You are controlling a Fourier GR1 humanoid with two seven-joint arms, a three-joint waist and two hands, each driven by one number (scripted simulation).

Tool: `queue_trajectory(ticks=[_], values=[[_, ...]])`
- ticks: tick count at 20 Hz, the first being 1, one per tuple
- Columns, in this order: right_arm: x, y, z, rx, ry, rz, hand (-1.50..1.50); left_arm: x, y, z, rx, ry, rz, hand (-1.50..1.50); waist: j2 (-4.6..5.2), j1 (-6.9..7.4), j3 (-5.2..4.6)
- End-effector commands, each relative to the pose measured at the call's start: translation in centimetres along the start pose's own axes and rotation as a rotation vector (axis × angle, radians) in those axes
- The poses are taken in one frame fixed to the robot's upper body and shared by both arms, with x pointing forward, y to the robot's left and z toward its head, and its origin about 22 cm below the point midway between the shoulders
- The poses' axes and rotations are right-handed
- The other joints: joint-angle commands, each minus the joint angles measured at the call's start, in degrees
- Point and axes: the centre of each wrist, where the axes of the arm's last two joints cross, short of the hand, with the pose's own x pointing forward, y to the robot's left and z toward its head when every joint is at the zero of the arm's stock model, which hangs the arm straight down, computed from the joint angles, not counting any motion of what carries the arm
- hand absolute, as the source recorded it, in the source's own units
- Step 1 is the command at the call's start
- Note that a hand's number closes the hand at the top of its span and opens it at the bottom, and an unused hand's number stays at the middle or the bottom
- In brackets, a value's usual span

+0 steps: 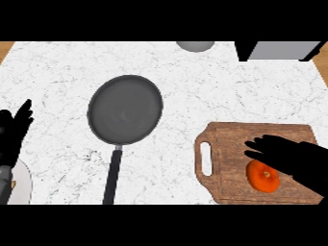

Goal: Pick the squash from the cutting board and place it in the pan

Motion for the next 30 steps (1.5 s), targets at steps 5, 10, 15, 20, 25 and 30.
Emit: queue_trajectory(ticks=[5,10,15,20,25,30], values=[[0.8,2.1,-1.4,0.011,0.062,0.078,-1.5,0.1,0.3,1.2,-0.003,-0.003,-0.018,0.0,-0.05,0.12,0.02],[-0.7,1.7,-2.5,0.024,0.062,0.047,-1.5,0.1,0.9,-0.6,0.017,-0.011,0.004,0.0,0.06,0.04,-0.01],[-0.5,5.5,-3.1,0.055,0.063,0.068,-1.5,-0.3,-0.4,0.7,0.002,-0.008,0.003,0.0,0.02,0.1,0.01],[-0.2,4.1,-3.1,0.031,0.05,0.079,-1.5,-0.5,0.7,0.7,0.003,0.001,0.004,0.0,0.01,0.08,0.0],[1.0,4.1,-4.0,0.061,0.063,0.073,-1.5,0.0,0.4,-1.5,0.003,-0.001,0.002,0.0,0.05,-0.14,-0.01],[-2.8,6.7,-5.4,0.091,0.103,0.086,-1.5,0.5,-1.7,1.5,-0.029,-0.001,0.007,0.0,0.04,0.41,0.03]])
